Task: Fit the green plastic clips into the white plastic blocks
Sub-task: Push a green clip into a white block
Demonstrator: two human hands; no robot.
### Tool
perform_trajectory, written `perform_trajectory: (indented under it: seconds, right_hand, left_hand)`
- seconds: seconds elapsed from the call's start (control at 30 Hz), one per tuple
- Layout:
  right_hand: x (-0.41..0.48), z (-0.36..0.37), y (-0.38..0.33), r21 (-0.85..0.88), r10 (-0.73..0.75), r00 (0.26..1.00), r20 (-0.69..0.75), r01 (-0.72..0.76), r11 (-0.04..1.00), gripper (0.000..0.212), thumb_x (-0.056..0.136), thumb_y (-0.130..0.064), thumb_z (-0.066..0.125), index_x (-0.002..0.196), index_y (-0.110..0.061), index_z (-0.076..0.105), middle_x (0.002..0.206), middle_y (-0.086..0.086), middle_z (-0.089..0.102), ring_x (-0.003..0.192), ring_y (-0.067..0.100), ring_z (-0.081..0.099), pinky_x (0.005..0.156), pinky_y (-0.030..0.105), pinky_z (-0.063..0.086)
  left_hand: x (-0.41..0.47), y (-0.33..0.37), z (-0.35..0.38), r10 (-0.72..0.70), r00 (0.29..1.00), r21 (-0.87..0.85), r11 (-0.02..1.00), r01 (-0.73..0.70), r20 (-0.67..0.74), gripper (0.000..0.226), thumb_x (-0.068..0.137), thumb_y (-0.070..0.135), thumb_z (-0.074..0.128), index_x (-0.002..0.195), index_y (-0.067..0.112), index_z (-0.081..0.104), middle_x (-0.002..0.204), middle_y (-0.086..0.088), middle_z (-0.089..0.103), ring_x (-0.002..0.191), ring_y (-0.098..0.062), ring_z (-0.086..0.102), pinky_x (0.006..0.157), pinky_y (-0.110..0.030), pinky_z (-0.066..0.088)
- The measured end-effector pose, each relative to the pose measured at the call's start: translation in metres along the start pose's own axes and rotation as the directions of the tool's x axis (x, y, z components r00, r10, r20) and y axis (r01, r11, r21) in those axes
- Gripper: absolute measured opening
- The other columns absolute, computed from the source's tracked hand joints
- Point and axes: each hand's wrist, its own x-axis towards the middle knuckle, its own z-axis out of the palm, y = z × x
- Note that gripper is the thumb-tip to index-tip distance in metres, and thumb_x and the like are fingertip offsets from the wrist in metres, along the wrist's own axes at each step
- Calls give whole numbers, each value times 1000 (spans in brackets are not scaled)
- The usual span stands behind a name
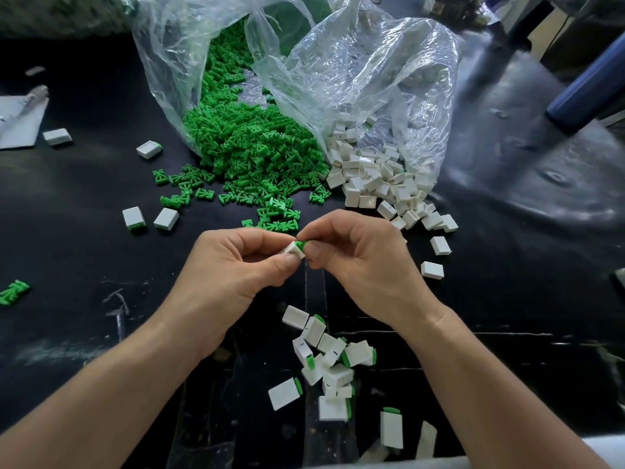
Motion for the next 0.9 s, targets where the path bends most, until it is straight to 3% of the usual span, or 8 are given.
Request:
perform_trajectory:
  seconds: [0.17,0.27,0.37,0.53,0.67,0.83,0.9]
  right_hand:
    - [0,-3,1,37,6,999,36,-7,999,14,83,-6,62,88,-17,69,76,8,68,71,20,65,73,46,54]
    - [0,-3,1,44,47,998,35,-48,998,14,85,-10,62,96,-18,67,73,0,67,69,15,65,73,37,56]
    - [0,-1,0,-12,93,994,54,-92,996,10,89,-14,58,84,-21,64,68,-4,65,64,14,63,68,34,55]
    - [-2,1,-3,-194,53,995,81,-37,980,12,91,-23,54,80,-20,57,67,2,61,67,22,56,68,42,47]
    - [-2,-2,-5,-265,30,991,129,6,964,18,93,-21,51,76,-15,53,67,4,60,66,24,54,68,44,45]
    - [-1,-15,-7,-345,6,956,294,100,933,20,92,-18,53,75,-7,56,60,-7,53,62,12,50,63,34,42]
    - [-1,-17,-8,-381,0,944,330,133,915,21,91,-18,53,75,-5,57,61,-3,55,60,13,49,62,36,42]
  left_hand:
    - [-1,0,0,-5,1000,-24,1000,6,8,13,60,16,68,72,17,74,63,-5,71,55,-7,64,50,-14,49]
    - [-1,1,1,-2,1000,-38,999,3,8,17,59,17,68,75,14,73,66,-7,71,56,-9,65,51,-15,50]
    - [-1,2,0,14,1000,-9,1000,-14,4,17,60,19,67,75,16,73,67,-7,72,57,-8,64,51,-14,50]
    - [-3,1,2,41,999,71,997,-41,-7,7,66,16,69,71,20,72,62,-4,70,53,-6,63,50,-14,50]
    - [-2,0,0,47,999,109,993,-45,-10,13,73,7,69,71,20,72,66,-9,71,53,-7,63,49,-14,49]
    - [-4,-1,-2,52,992,203,976,-74,114,10,75,4,69,76,13,74,58,-6,67,50,-6,60,48,-15,48]
    - [-4,-1,-2,60,988,251,963,-94,140,11,75,4,70,74,14,74,55,-5,65,49,-6,59,48,-16,48]
